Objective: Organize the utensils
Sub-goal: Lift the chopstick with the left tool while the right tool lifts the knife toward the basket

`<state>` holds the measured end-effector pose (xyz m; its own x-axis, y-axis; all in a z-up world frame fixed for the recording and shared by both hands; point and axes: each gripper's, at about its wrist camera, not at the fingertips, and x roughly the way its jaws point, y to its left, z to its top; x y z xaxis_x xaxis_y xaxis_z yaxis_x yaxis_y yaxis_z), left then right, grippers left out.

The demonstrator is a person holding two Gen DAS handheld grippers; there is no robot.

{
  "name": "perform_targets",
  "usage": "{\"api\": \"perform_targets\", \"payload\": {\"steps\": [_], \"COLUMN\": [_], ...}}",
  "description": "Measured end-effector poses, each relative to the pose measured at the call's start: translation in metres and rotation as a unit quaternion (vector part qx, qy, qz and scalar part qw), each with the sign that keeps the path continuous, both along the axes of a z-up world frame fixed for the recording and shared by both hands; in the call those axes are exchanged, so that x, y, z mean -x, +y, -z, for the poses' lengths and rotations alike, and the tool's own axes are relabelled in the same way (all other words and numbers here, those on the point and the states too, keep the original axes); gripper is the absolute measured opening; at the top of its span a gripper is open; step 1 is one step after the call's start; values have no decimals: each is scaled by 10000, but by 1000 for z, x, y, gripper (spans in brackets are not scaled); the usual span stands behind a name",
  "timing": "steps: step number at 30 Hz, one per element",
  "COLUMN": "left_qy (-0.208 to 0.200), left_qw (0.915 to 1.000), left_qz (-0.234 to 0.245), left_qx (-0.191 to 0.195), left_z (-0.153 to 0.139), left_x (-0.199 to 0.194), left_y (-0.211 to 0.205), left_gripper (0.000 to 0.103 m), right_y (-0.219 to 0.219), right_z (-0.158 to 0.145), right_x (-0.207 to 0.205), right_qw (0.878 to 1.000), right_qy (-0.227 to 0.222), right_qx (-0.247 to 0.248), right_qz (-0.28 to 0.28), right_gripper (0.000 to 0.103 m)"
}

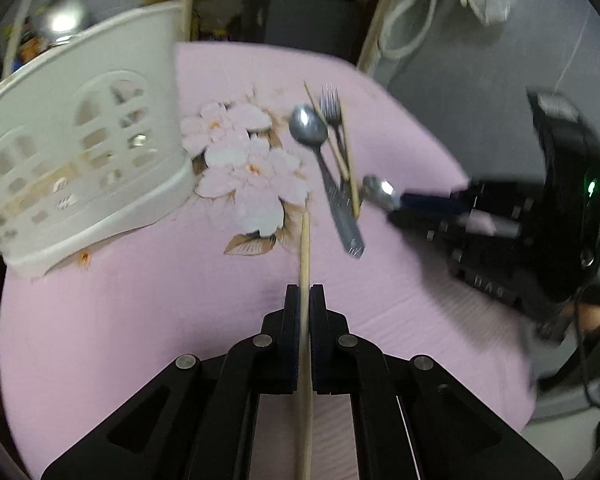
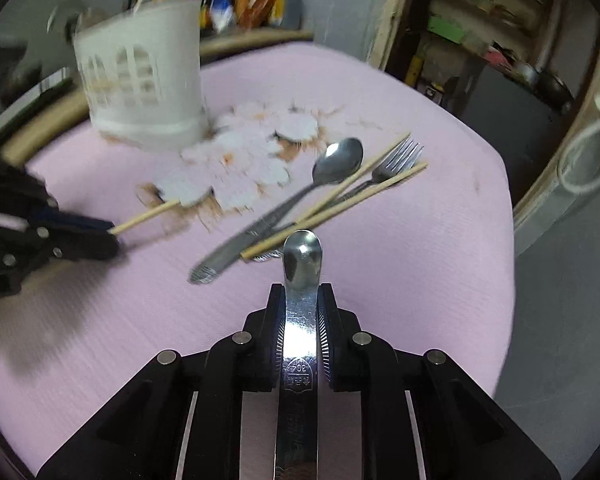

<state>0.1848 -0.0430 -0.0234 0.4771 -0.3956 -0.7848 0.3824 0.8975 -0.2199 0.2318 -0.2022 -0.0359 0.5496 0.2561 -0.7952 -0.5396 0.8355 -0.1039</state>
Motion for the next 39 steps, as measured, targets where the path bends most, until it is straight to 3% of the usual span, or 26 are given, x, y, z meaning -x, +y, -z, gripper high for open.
{"api": "perform_targets", "payload": {"steps": [3, 6, 12, 16, 23, 39], "left_qy": [-632, -1539, -2258, -2336, -2555, -2798], "left_qw": [9971, 9858, 9679, 9654, 9583, 9486], "left_qz": [-316, -601, -853, -888, -913, -1084], "left_qx": [273, 294, 695, 750, 898, 1009], "left_z": [-12, -24, -39, -48, -57, -71], "left_x": [16, 41, 60, 63, 65, 54], "left_y": [12, 12, 10, 19, 32, 49], "left_gripper": [2, 2, 2, 2, 2, 2], "right_y": [-8, -10, 0, 4, 6, 8], "right_z": [-16, -30, -41, -46, -53, -66], "right_x": [19, 42, 71, 82, 93, 90], "right_qw": [9973, 9885, 9709, 9592, 9479, 9314], "right_qy": [-543, -1215, -2138, -2576, -2890, -3153], "right_qx": [-481, -895, -1073, -1138, -1296, -1801], "right_qz": [54, 16, -153, -239, -339, -263], "right_gripper": [14, 14, 14, 14, 14, 14]}}
